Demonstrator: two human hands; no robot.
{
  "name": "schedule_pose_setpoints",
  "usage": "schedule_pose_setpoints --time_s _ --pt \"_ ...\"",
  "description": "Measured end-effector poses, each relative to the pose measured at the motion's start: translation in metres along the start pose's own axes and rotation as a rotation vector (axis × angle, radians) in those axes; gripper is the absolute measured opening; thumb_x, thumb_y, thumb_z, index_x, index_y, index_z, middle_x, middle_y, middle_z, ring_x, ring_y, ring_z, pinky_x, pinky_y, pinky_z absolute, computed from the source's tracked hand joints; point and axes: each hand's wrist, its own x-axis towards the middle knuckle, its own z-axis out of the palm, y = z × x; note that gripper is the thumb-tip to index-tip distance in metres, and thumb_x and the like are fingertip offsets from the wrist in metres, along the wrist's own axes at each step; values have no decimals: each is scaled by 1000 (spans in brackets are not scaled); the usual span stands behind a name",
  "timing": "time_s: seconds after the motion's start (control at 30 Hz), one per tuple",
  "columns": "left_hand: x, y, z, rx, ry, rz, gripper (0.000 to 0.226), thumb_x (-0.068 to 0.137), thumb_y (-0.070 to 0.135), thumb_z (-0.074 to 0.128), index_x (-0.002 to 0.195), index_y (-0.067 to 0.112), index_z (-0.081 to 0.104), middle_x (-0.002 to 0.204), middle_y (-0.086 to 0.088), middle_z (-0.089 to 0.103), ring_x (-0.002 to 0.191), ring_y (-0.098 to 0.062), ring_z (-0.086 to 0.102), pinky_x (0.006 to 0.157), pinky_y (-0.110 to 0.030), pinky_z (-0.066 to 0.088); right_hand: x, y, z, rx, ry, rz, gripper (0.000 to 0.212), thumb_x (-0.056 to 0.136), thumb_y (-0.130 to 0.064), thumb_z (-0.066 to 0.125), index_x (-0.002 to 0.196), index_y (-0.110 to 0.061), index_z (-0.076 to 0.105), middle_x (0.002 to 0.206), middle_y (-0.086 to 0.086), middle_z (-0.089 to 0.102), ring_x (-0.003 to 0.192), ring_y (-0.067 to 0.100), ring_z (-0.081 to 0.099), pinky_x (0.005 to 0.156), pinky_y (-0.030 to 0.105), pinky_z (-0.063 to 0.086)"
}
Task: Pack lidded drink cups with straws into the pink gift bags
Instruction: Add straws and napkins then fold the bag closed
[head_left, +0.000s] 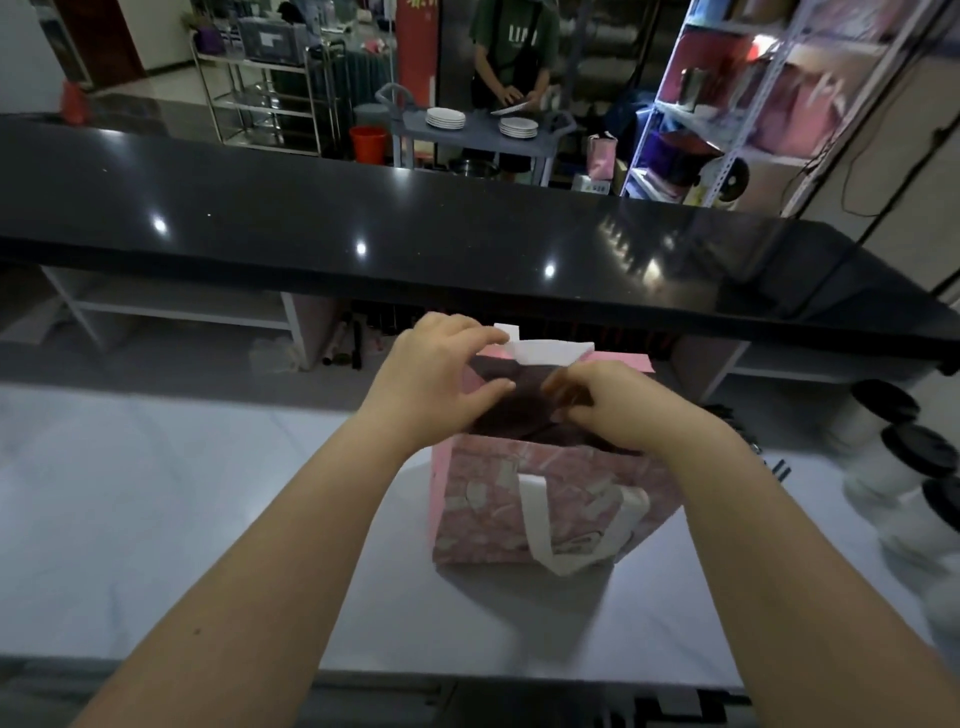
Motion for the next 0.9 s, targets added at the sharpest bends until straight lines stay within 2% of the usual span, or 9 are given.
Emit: schedule_pose_setpoints --time_s 0.07,0.17,0.23,0.37,0.53,0.73,0.83,0.9 --pt "5 0 -3 -12 75 19 40 85 38 71 121 19 67 113 0 64 109 -21 52 91 -42 46 -11 3 -13 22 17 -8 18 88 -27 69 103 -35 68 102 -13 67 96 9 62 87 29 51" --pt "18 -3 -5 13 93 22 37 89 37 66 122 20 65 115 -1 62 110 -22 52 92 -43 44 -19 12 -37 30 91 -4 9 86 -32 71 89 -40 69 88 -17 66 84 2 62 72 19 47" --pt "29 -6 -7 53 86 17 36 91 36 63 124 22 64 118 0 62 113 -22 51 94 -42 41 -19 20 -52 53 206 0 10 85 -31 71 88 -41 68 84 -16 66 80 1 61 68 19 47" --pt "51 -14 -8 136 59 -4 35 92 32 58 126 25 61 123 2 60 117 -21 50 95 -41 38 -5 32 -66 81 375 -39 22 87 -23 71 91 -43 63 83 -16 65 80 -1 60 72 21 47" --pt "74 -24 0 197 -22 34 35 92 31 56 127 25 60 125 2 57 116 -21 50 94 -41 40 20 43 -66 43 332 -61 26 87 -19 70 93 -44 64 84 -19 63 82 -2 59 78 26 51" --pt "93 -38 23 223 -146 167 33 92 29 57 124 23 63 124 -1 57 109 -21 52 90 -40 45 45 75 -65 -14 270 -40 25 88 -18 68 101 -38 67 89 -20 59 89 2 57 83 32 53" --pt "101 -50 26 238 -182 192 30 90 27 63 119 20 68 119 -3 61 104 -24 56 88 -41 47 56 102 -65 -26 232 -37 26 87 -19 70 105 -37 67 92 -20 59 92 4 57 86 33 53" --pt "104 -62 24 183 -151 166 27 87 25 69 112 19 72 111 -3 65 99 -23 58 85 -40 49 64 122 -64 3 250 -51 26 86 -18 70 105 -36 68 96 -17 63 94 4 59 87 31 52"
